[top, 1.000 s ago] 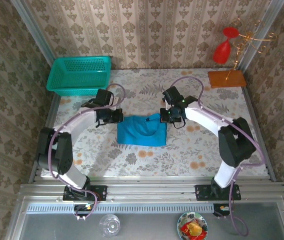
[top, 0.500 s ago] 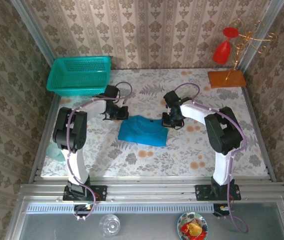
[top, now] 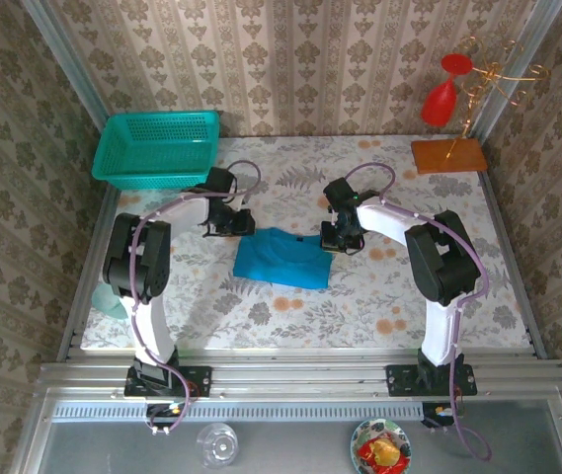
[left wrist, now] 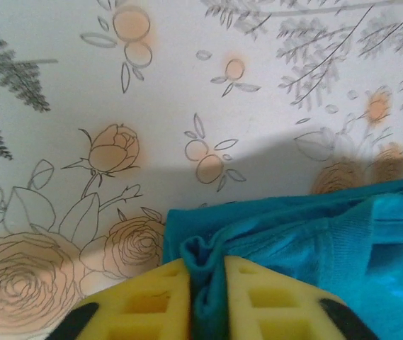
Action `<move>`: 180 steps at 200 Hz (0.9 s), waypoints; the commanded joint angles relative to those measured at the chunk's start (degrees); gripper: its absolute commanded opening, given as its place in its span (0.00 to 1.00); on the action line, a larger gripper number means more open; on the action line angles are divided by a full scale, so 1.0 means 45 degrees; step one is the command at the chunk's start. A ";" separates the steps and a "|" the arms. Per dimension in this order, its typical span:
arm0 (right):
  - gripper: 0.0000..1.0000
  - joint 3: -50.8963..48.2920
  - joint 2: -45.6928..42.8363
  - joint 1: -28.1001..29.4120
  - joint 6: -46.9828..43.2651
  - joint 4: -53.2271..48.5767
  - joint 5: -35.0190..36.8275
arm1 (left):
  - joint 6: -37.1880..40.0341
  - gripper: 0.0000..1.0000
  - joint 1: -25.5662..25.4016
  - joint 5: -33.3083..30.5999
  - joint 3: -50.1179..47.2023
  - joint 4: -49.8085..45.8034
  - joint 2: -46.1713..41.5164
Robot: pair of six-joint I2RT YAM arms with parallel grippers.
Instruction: Fold the inside-out t-shirt
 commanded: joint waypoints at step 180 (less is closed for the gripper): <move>0.37 -0.2006 -0.0548 0.1635 0.3386 0.3253 -0.5038 | -0.0819 0.19 -0.0895 -0.1504 -0.2394 -0.0931 -0.0957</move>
